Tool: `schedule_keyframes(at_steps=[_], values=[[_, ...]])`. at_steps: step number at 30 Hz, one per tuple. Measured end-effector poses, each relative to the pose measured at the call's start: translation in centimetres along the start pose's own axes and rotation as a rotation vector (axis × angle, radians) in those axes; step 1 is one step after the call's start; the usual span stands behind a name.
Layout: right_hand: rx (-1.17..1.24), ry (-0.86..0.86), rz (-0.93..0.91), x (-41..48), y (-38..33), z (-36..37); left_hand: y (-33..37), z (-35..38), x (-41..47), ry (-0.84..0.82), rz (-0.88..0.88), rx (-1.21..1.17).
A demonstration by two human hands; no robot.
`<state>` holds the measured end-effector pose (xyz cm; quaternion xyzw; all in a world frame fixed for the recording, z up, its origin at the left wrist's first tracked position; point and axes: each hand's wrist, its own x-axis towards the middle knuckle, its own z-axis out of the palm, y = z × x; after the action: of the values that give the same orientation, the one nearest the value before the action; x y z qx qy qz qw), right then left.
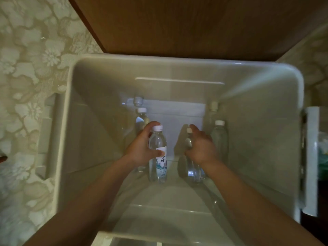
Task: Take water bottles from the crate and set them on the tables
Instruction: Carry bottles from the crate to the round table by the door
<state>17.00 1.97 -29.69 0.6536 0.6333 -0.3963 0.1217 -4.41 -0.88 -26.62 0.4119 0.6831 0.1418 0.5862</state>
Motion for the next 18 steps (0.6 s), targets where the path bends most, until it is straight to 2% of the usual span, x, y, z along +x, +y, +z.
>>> schedule_keyframes(at_steps=[6, 10, 18], values=[[0.142, -0.069, 0.077, 0.3, 0.1, -0.8, 0.2, -0.1, 0.1, 0.019, 0.035, -0.026], [0.217, -0.204, 0.149, -0.1, 0.3, 0.0, 0.3, 0.5, -0.2, 0.032, 0.05, -0.016], [0.377, -0.132, 0.122, -3.0, -0.8, -1.3, 1.2, 0.0, -3.5, 0.129, 0.101, -0.036]])
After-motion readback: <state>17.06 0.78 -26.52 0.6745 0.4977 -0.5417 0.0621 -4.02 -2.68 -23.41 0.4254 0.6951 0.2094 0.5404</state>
